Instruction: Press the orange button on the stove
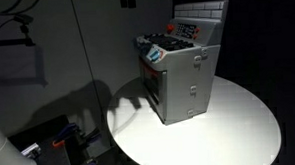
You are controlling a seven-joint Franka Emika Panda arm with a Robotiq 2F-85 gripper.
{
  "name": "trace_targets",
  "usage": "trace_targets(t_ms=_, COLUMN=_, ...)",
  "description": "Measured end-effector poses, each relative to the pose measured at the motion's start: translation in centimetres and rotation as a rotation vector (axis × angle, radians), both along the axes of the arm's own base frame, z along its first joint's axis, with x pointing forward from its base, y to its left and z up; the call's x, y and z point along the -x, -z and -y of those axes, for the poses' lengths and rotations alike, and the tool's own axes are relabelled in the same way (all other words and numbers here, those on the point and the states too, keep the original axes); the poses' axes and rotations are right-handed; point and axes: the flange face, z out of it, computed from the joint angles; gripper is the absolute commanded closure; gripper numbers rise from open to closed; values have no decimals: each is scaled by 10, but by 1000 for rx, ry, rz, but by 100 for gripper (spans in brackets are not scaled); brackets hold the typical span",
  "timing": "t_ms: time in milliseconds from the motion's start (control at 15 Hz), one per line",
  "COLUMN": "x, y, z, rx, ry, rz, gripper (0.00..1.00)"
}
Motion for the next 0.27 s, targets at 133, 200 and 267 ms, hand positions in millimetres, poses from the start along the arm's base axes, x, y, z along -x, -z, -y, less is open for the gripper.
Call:
trace_targets(t_ms=133, x=2, y=-2, z=-1, rx=0, ry=-7, rz=-2, gripper=0)
trace_targets(t_ms=200, x=2, y=-1, z=-1, rx=1, ry=-8, rz=-4, gripper=0)
trace_targets(t_ms=267, x=2, y=0, z=-2, rx=1, ry=-8, rz=-6, gripper=0)
